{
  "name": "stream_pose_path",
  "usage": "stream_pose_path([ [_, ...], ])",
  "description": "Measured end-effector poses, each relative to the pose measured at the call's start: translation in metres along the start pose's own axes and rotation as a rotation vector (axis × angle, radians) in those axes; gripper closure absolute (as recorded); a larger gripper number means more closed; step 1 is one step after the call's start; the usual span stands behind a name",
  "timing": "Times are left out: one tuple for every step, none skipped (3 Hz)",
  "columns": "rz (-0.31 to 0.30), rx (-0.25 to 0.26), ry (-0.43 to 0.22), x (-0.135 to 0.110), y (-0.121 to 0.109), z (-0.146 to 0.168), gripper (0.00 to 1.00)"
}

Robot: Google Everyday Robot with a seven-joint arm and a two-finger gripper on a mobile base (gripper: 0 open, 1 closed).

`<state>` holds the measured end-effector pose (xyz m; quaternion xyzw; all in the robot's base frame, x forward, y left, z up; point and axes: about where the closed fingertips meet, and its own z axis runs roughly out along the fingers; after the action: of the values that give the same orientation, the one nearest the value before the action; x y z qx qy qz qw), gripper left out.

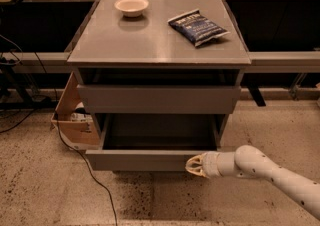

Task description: Close middle drawer

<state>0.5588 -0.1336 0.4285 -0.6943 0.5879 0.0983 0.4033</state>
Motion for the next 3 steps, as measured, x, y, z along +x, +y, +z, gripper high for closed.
stream_pose_path([
  [-0.030, 0.021, -0.029, 0.004, -0.007, 0.013, 1.00],
  [-0.048, 0.038, -0.045, 0.002, -0.013, 0.023, 1.00],
  [-0.070, 0.104, -0.065, -0.005, -0.035, 0.048, 1.00],
])
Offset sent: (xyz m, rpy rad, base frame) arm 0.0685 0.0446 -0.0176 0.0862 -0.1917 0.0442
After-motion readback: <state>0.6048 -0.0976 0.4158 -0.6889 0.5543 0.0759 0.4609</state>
